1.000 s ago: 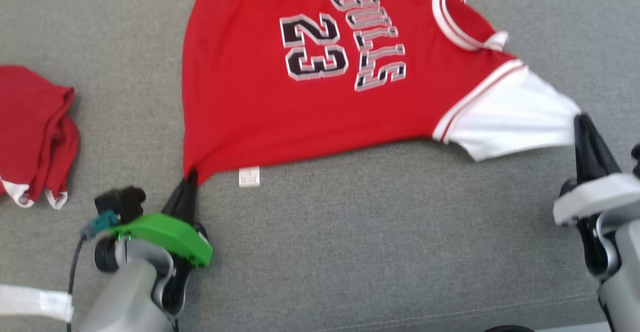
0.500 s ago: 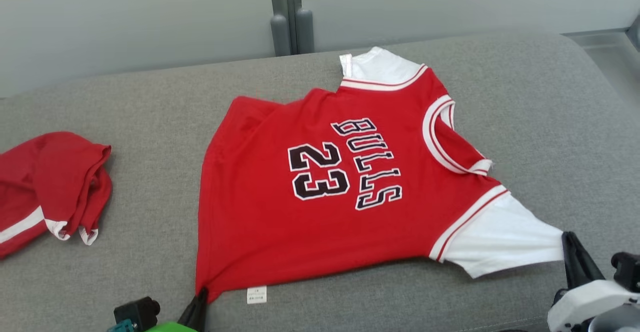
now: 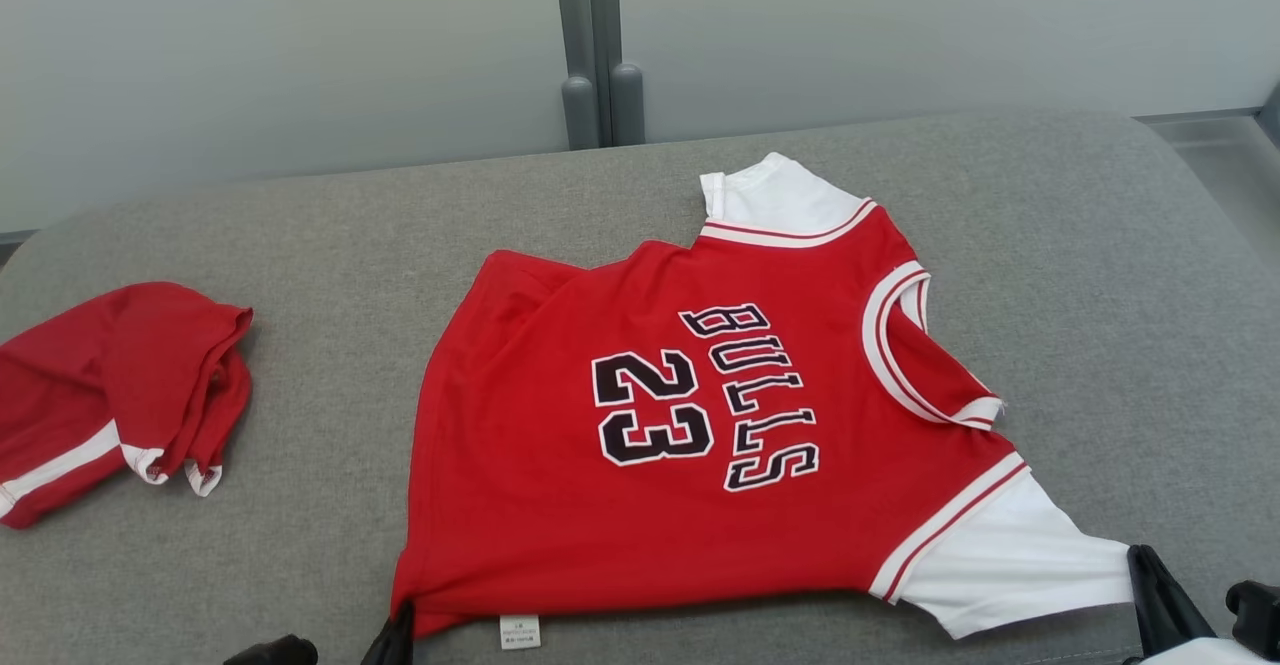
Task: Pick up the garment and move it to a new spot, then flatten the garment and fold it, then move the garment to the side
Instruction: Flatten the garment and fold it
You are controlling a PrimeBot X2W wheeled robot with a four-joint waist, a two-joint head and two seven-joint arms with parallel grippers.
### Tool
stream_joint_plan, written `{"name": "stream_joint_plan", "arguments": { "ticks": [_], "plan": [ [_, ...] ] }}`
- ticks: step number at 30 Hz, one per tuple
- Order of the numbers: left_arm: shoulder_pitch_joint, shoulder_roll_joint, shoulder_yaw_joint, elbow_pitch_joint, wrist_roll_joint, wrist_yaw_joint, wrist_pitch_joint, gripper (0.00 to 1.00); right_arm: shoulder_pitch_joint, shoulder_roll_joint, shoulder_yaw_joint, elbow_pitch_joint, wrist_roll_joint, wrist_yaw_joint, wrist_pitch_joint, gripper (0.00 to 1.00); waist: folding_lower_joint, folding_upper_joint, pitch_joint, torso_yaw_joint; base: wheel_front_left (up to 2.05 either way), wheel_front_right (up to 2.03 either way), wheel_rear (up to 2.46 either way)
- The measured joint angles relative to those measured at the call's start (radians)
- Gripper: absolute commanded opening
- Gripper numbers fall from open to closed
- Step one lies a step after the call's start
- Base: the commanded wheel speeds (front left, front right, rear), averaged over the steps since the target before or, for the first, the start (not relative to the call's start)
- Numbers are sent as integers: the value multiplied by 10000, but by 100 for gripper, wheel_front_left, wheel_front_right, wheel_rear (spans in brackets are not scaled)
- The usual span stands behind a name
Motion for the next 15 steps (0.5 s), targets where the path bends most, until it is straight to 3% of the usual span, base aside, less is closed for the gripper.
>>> {"name": "stream_joint_plan", "arguments": {
  "ticks": [9, 15],
  "plan": [
    [-407, -58, 288, -1471, 828, 4, 0, 0, -958, -59, 267, -1020, 219, -2, 0, 0, 1, 0, 409, 260, 0, 0, 0],
    [-1467, -42, 132, -1522, 932, 4, 0, 0, -2424, -238, 556, -656, 282, -2, 0, 0, 1, 0, 902, 381, 0, 0, 0]
  ]
}}
